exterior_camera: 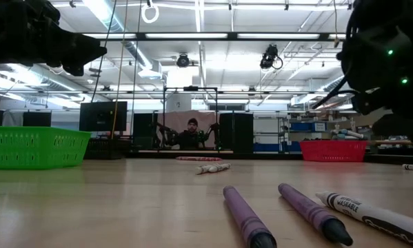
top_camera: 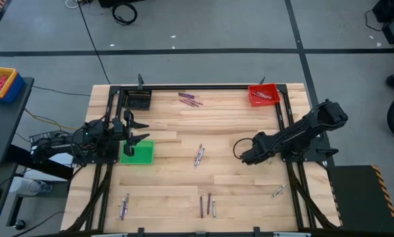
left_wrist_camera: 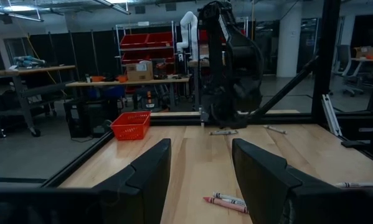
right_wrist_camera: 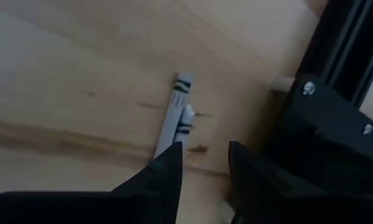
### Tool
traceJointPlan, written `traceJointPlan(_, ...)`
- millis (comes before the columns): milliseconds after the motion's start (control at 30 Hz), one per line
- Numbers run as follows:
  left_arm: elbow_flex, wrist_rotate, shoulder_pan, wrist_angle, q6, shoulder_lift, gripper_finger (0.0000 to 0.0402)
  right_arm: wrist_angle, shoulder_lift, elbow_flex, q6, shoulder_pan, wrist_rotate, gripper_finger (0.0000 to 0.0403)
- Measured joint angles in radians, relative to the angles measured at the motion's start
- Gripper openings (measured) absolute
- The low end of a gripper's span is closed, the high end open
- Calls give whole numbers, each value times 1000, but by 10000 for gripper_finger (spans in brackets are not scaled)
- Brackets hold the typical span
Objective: Sort crayons
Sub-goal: Put the white crayon into the green bin
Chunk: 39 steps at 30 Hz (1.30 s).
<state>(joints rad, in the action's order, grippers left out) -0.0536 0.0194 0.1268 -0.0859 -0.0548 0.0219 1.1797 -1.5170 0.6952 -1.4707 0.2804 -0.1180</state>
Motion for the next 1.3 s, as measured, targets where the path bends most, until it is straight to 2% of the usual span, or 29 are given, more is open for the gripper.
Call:
traceJointPlan(267,0,0,0,1,0,0,183,-47,-2,-27,34,-55,4,134)
traceJointPlan(900,0,0,0,1,0,0,183,-124,6,-50,43,-26,65,134)
traceJointPlan(1100,0,0,0,2,0,0,183,-77,77,-47,55,-41,78,134)
traceJointPlan(1300,0,0,0,1,0,0,183,-72,147,-50,164,-97,160,134)
